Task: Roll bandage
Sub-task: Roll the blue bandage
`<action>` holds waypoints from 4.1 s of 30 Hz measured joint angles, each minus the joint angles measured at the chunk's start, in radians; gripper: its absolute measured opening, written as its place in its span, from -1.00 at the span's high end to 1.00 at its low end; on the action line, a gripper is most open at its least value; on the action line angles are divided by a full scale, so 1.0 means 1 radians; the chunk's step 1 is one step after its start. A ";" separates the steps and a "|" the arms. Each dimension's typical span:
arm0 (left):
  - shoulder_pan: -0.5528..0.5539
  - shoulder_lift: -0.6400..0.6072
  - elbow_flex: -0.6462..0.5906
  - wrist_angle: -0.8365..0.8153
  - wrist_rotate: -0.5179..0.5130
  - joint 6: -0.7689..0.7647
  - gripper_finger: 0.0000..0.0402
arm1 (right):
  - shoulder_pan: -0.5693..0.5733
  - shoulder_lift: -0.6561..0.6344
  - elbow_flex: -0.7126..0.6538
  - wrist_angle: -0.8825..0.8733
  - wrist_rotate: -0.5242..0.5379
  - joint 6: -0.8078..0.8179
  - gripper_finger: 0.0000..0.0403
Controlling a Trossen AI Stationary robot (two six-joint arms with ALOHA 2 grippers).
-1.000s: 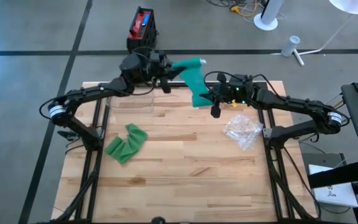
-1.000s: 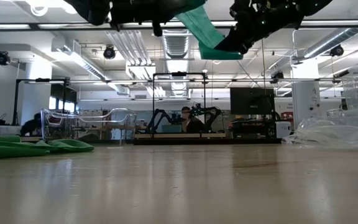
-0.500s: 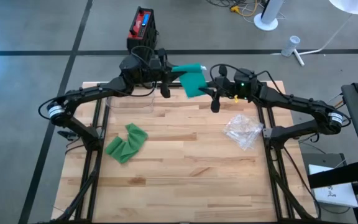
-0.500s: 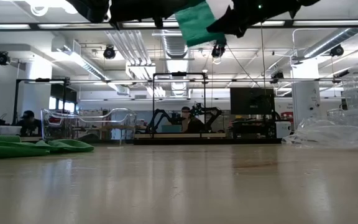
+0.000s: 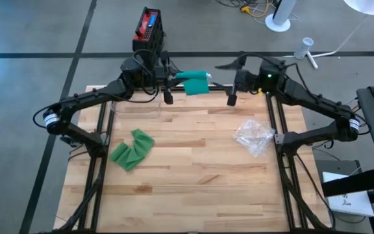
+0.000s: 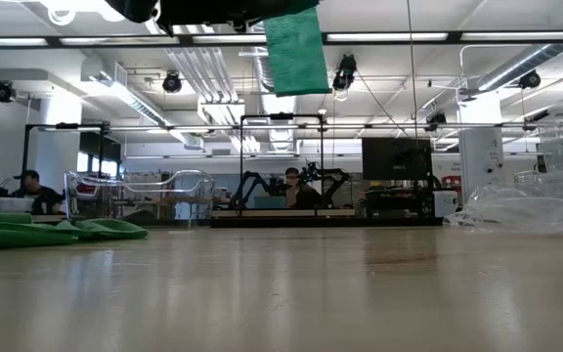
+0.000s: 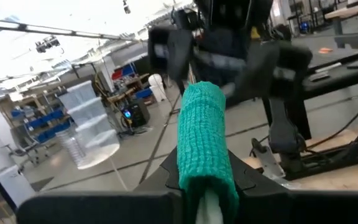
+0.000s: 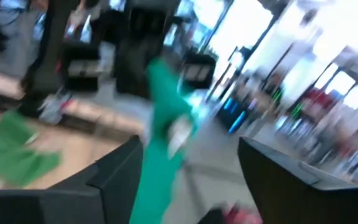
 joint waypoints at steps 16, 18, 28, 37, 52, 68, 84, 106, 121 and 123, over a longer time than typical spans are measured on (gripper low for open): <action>0.002 -0.035 0.000 -0.049 -0.045 0.467 0.87 | -0.005 0.027 -0.018 0.096 -0.139 -0.076 -0.17; 0.000 -0.035 0.000 -0.051 -0.064 0.464 0.88 | -0.014 0.027 -0.022 0.111 -0.140 -0.102 -0.13; -0.005 -0.033 0.000 -0.063 -0.149 0.475 0.88 | -0.034 0.035 -0.024 0.145 -0.143 0.083 -0.08; -0.014 -0.033 0.000 -0.091 -0.148 0.702 0.87 | -0.090 0.086 -0.037 0.227 -0.279 0.606 -0.34; -0.055 -0.033 0.000 -0.091 -0.148 0.986 0.85 | -0.093 0.231 -0.009 0.319 -0.284 0.801 -0.40; -0.070 -0.034 0.000 -0.077 -0.146 1.008 0.86 | -0.092 0.238 0.003 0.313 -0.407 0.800 0.04; -0.081 -0.034 0.001 -0.094 -0.147 0.685 0.67 | -0.091 0.215 0.003 0.297 -0.427 0.652 0.87; -0.079 -0.054 0.047 -0.146 -0.025 -0.133 -0.58 | -0.072 0.163 -0.008 0.218 -0.315 0.206 0.86; -0.061 -0.053 0.045 -0.170 -0.085 -0.072 0.15 | -0.032 0.163 -0.009 0.219 -0.313 0.186 0.86; -0.061 -0.053 0.045 -0.170 -0.074 -0.057 0.17 | -0.032 0.163 -0.009 0.217 -0.316 0.186 0.86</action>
